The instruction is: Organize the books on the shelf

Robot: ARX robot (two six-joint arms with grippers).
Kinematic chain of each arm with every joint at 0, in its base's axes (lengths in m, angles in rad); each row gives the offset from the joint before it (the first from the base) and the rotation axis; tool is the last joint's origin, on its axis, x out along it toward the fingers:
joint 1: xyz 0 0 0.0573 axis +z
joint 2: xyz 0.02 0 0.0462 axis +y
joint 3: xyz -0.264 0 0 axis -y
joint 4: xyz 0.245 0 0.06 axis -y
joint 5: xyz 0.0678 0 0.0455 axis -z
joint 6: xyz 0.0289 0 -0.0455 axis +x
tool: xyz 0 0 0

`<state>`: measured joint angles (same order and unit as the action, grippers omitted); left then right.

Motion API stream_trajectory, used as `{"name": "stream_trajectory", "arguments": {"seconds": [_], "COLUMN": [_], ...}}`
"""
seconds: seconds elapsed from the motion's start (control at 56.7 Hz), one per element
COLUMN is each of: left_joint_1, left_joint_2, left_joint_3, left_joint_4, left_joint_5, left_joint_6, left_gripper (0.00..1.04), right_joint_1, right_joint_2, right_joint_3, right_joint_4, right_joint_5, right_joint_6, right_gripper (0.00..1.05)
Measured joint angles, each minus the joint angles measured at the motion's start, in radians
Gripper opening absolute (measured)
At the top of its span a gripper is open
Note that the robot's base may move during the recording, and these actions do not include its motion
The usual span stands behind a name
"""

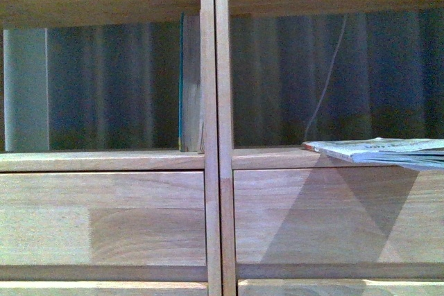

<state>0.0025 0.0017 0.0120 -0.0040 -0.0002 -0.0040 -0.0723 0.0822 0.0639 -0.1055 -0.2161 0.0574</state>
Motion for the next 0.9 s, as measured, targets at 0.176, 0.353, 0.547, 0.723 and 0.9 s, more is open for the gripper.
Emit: {"name": "stream_trajectory", "arguments": {"seconds": [0.176,0.353,0.547,0.723,0.9], "left_joint_1": [0.0,0.0,0.0,0.0,0.0], "left_joint_2": [0.0,0.0,0.0,0.0,0.0], "left_joint_3": [0.0,0.0,0.0,0.0,0.0], "left_joint_4": [0.0,0.0,0.0,0.0,0.0], "left_joint_5": [0.0,0.0,0.0,0.0,0.0], "left_joint_6": [0.0,0.0,0.0,0.0,0.0], "left_gripper": [0.97,0.97,0.97,0.97,0.97], "right_joint_1": [-0.035,0.072,0.095,0.121,0.124], "right_joint_2": [0.354,0.779,1.069,1.183,1.252], "right_joint_3": [0.192,0.478,0.612,0.66,0.705], "right_joint_4": [0.202,0.53,0.678,0.711,0.724], "right_joint_5": [-0.192,-0.153,-0.012,0.05,0.116], "right_joint_6": [0.299,0.795,1.199,1.332,1.401], "right_gripper": [0.98,0.98,0.98,0.98,0.98]}}
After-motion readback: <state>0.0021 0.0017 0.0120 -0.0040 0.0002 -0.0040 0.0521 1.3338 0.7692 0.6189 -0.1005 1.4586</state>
